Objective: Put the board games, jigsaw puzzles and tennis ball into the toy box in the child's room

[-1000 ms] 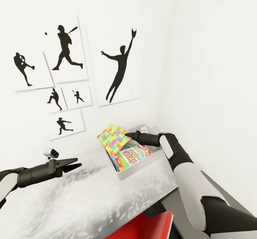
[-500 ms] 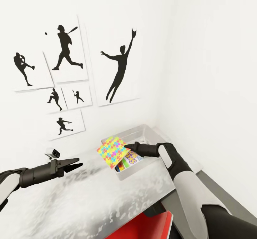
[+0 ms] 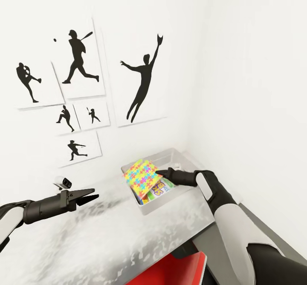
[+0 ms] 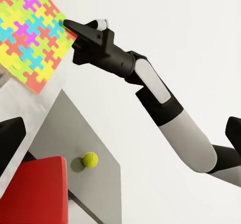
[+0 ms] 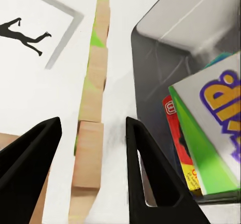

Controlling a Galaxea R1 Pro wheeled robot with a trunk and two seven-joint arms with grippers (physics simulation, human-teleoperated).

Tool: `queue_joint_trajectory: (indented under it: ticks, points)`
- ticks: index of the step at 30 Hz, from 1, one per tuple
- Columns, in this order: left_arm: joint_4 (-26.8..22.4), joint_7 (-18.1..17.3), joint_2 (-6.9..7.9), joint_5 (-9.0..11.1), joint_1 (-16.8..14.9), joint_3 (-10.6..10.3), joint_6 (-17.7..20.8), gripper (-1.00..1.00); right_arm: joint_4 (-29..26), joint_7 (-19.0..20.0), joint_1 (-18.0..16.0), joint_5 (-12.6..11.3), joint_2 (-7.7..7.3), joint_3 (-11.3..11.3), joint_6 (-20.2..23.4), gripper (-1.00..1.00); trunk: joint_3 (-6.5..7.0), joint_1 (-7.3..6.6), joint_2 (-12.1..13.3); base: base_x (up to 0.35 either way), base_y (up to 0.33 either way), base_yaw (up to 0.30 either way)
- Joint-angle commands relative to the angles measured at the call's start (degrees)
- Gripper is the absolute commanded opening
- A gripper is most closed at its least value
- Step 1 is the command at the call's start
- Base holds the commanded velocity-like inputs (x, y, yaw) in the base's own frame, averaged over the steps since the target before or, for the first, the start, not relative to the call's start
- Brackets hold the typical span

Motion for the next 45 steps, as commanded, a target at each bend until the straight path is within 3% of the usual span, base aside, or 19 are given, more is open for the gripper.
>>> queue_joint_trajectory:
  ticks: [1, 8, 14, 27, 45]
  points:
    - [0.0, -0.1, 0.06, 0.1, -0.1, -0.1, 0.2, 1.00, 0.0, 1.1, -0.1, 0.1, -0.59, -0.3, -0.8, -1.00, -0.13, 0.04, -0.1, 0.000, 0.000, 0.000]
    - [0.0, -0.2, 0.07, 0.1, -0.1, -0.1, 0.2, 1.00, 0.0, 3.2, 0.0, 0.0, -2.98, -0.3, -3.5, -1.00, -0.13, 0.04, -0.1, 0.000, 0.000, 0.000]
    - [0.0, -0.2, 0.07, 0.1, -0.1, -0.1, 0.2, 1.00, 0.1, 4.6, 0.0, 0.2, -3.64, -0.3, -4.4, -1.00, -0.13, 0.04, -0.1, 0.000, 0.000, 0.000]
    - [0.0, -0.2, 0.07, 0.1, -0.1, -0.2, 0.2, 1.00, 0.3, 5.0, 0.0, -0.2, -7.50, -0.4, -5.8, -1.00, -0.14, 0.04, -0.1, 0.000, 0.000, 0.000]
    - [0.1, -0.2, 0.07, 0.1, 0.0, -0.1, 0.2, 1.00, 0.1, 3.6, -0.7, 0.2, -7.94, -0.8, -6.8, -1.00, -1.41, 0.04, -0.1, 0.000, 0.000, 0.000]
